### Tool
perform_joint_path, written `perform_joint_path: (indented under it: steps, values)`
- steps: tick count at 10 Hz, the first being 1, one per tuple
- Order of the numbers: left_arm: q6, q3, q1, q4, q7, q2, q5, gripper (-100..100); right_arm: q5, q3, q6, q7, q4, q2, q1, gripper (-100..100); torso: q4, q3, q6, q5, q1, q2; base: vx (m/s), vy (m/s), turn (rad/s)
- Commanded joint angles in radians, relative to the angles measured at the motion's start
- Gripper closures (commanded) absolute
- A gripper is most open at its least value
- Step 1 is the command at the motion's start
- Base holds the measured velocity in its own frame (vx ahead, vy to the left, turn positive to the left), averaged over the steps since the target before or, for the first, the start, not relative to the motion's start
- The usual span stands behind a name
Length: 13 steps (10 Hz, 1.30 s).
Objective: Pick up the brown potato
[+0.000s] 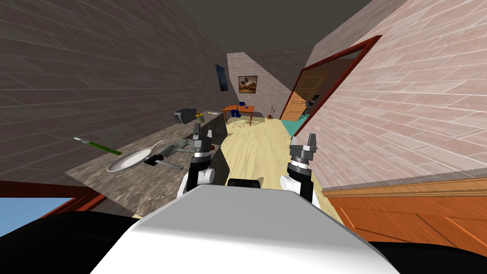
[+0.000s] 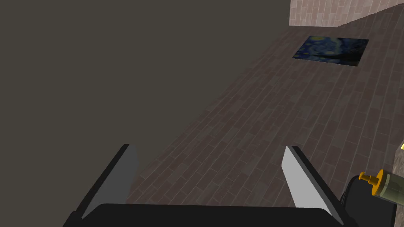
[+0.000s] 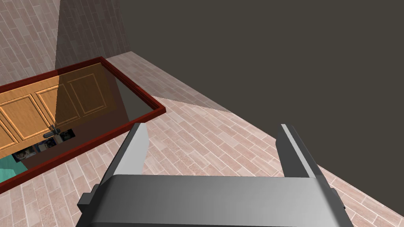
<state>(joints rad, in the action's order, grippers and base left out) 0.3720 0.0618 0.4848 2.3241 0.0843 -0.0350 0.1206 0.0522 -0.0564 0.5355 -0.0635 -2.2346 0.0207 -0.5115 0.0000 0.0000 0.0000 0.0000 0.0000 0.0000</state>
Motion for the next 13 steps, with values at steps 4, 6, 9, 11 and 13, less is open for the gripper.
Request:
perform_joint_path:
  steps: [4,6,9,11,13]
  values:
    - [-0.084,-0.03,0.009,0.006,-0.001,0.079,-0.021,-100,0.0,0.0,0.0,0.0,0.0,0.0,0.0,0,0.0,0.001,0.0,0.0,0.001,0.001,-0.017,0.012,-0.02]
    - [-0.141,-0.049,0.015,0.007,-0.003,0.113,-0.037,-100,0.0,0.0,0.0,0.0,0.0,0.0,0.0,0,0.0,0.001,0.0,0.0,0.001,0.001,-0.015,0.017,-0.023]
    - [-0.211,-0.071,0.021,0.011,-0.005,0.149,-0.057,-100,0.0,0.0,0.0,0.0,0.0,0.0,0.0,0,0.0,0.0,0.0,0.0,0.002,0.001,-0.01,0.019,-0.02]
    - [-0.25,-0.083,0.025,0.014,-0.006,0.166,-0.069,-100,0.0,0.0,0.0,0.0,0.0,0.0,0.0,0,0.0,0.0,0.0,0.0,0.001,0.0,-0.003,0.01,-0.014]
    - [-0.314,-0.11,0.031,0.02,-0.009,0.199,-0.096,-100,0.0,0.0,0.0,0.0,0.0,0.0,0.0,0,0.0,0.0,0.0,0.0,0.001,0.0,0.002,0.013,-0.019]
